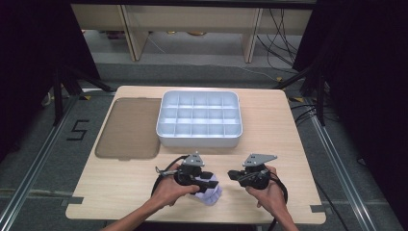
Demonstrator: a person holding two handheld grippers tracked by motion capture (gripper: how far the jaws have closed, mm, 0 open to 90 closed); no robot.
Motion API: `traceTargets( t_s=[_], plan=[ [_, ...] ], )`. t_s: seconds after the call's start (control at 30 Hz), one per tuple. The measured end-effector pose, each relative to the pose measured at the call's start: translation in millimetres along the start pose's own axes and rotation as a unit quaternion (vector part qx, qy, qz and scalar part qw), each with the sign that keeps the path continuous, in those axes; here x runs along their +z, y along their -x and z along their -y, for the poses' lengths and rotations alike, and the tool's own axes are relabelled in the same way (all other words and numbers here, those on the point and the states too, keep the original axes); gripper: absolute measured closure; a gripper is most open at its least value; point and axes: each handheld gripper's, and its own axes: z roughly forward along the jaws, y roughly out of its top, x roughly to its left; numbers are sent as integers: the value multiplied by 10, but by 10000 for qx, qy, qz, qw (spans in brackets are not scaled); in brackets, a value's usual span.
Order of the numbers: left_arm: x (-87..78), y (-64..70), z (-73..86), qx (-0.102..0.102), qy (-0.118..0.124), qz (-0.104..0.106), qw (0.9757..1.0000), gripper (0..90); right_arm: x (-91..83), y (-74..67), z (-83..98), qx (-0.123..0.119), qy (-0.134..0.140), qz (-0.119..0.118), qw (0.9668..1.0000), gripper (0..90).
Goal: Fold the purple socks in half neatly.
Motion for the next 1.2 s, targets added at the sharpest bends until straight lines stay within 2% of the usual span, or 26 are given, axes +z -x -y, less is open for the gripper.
traceTargets(
  t_s=[0.03,0.1,0.13,0.17,0.2,0.23,0.27,0.3,0.37,0.43,0.47,0.5,0.57,0.6,0.73,0.8,0.87,0.93,0.97,1.03,1.1,1.2],
  plan=[
    [-145,-73,14,19,68,-114,9999,612,-15,3,-7,13,11,55,10000,864],
    [-245,-147,64,81,68,-276,9996,666,-20,-1,-14,-3,12,11,10000,864],
    [-282,-181,109,49,32,-330,9994,702,-18,-1,-15,-31,27,0,10000,864],
    [-298,-209,159,84,-75,-379,9992,731,-8,-10,-18,-33,78,11,10000,864],
    [-294,-237,223,234,-211,-438,9985,750,-19,-28,-25,5,96,79,9999,864],
    [-274,-247,273,284,-318,-514,9978,766,-12,-44,-39,-13,102,42,9999,864],
    [-256,-260,304,368,-373,-505,9973,784,-6,-56,-55,-58,114,-18,9999,864],
    [-226,-265,343,384,-404,-540,9970,802,-11,-73,-63,-47,90,16,9999,864],
    [-138,-241,417,374,-502,-447,9970,838,8,-119,-90,-112,155,8,9998,865],
    [-101,-186,454,580,-664,-456,9951,852,36,-163,-115,-115,103,-75,9999,866],
    [-84,-144,471,575,-647,-371,9956,856,60,-181,-125,-146,120,-80,9998,867],
    [-79,-114,479,597,-659,-370,9953,857,83,-191,-138,-257,105,-138,9995,867],
    [-77,-27,493,786,-736,-425,9933,860,104,-239,-151,-226,48,-156,9996,867],
    [-64,15,511,729,-711,-410,9940,860,105,-252,-158,-246,15,-203,9995,867],
    [-59,90,526,710,-766,-450,9935,860,119,-282,-150,-365,60,-240,9990,869],
    [-50,113,541,638,-798,-343,9942,860,124,-290,-150,-383,41,-261,9989,870],
    [-41,131,553,531,-796,-324,9949,851,133,-310,-152,-336,32,-285,9990,871],
    [-48,127,546,537,-789,-306,9950,837,148,-333,-156,-330,-5,-313,9990,871],
    [-47,135,559,385,-680,-203,9967,833,158,-341,-157,-371,-16,-326,9988,871],
    [-44,144,576,410,-749,-260,9960,833,173,-356,-156,-416,-17,-363,9985,871],
    [-44,186,599,317,-679,-240,9969,827,195,-395,-154,-419,-108,-380,9983,871],
    [-91,188,556,416,-556,-270,9972,807,234,-438,-140,-359,-185,-436,9982,875]
  ],
)
